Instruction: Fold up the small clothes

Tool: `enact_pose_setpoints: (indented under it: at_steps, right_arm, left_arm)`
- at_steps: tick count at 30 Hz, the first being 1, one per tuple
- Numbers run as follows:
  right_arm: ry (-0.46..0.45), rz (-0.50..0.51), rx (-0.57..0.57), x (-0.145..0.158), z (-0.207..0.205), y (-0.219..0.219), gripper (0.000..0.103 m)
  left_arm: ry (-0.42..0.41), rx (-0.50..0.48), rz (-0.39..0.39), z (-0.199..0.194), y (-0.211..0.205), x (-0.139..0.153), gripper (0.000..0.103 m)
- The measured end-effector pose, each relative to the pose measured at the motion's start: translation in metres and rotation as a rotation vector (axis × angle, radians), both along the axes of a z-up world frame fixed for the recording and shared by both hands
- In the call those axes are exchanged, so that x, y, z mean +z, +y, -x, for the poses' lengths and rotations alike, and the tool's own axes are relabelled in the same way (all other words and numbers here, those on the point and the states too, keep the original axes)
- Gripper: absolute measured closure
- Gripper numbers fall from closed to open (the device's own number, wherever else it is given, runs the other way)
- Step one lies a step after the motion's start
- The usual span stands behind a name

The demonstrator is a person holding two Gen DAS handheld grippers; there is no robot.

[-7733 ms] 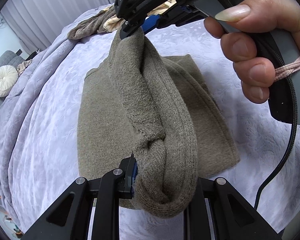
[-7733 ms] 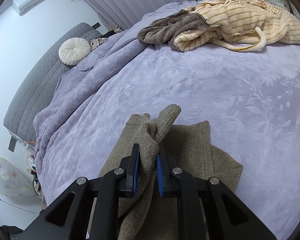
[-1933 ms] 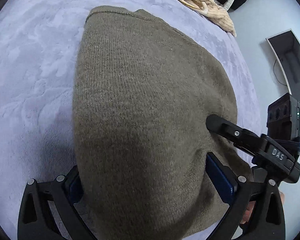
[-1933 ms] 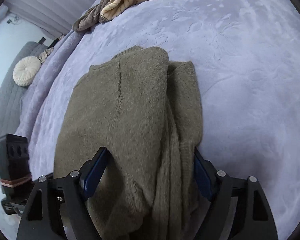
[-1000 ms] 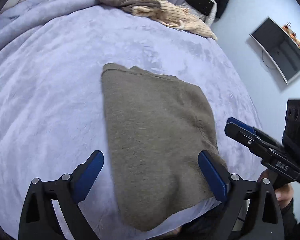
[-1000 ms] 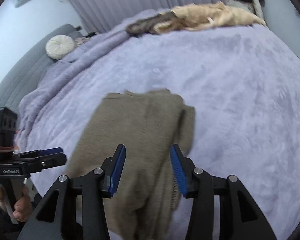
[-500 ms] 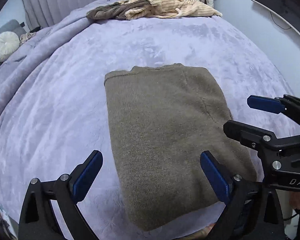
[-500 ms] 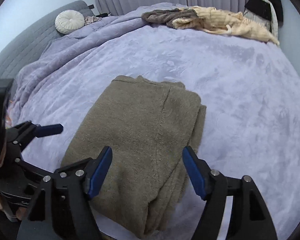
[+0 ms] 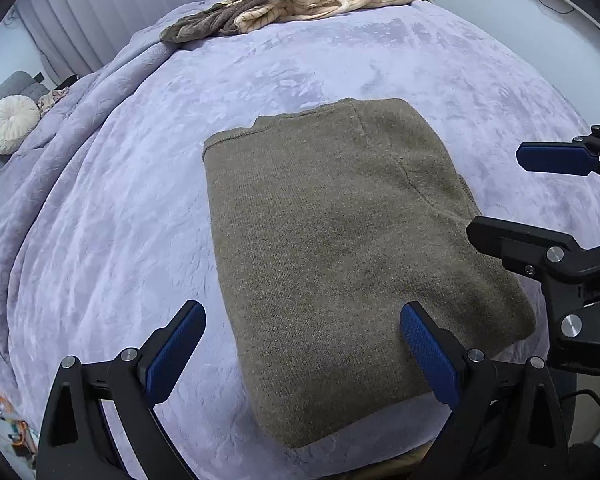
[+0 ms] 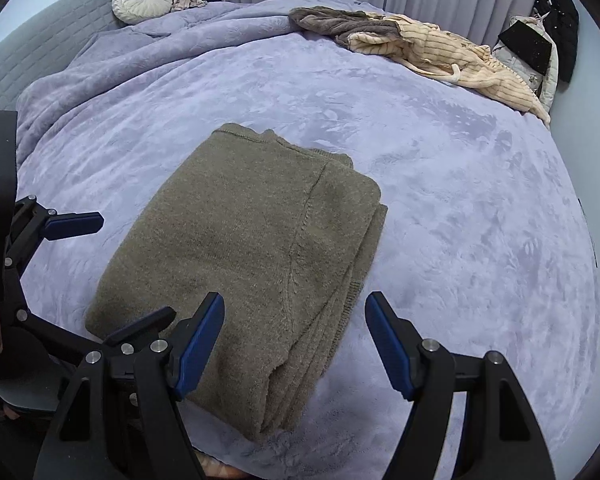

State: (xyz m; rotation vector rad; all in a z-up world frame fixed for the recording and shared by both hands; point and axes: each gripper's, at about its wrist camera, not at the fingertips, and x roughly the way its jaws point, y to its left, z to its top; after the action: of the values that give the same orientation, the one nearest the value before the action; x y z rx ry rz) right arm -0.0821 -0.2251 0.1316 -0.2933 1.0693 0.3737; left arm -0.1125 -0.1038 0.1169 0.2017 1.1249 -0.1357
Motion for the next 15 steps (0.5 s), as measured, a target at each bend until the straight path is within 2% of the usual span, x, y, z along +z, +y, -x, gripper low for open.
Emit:
enact_pose_setpoints:
  at_steps: [4,7,11,15]
  right_arm:
    - [0.002,0.021,0.019,0.0002,0.002,0.0011,0.027]
    - [0.005,0.036,0.032,-0.0007,0.0038,0.0029,0.027]
    - [0.011,0.047,0.044,-0.0026,0.0063,0.0049,0.027]
    - [0.006,0.075,0.059,-0.003,0.0076,0.0072,0.027]
  left_arm:
    - [0.023,-0.005,-0.002,0.001,-0.0014,-0.0039,0.005]
    - [0.028,0.017,0.055,0.0007,0.0039,-0.0015,0.005]
    - [0.002,0.062,-0.024,0.0028,0.0053,0.0008,0.005]
    - [0.025,0.071,-0.012,0.0022,0.0074,0.0003,0.005]
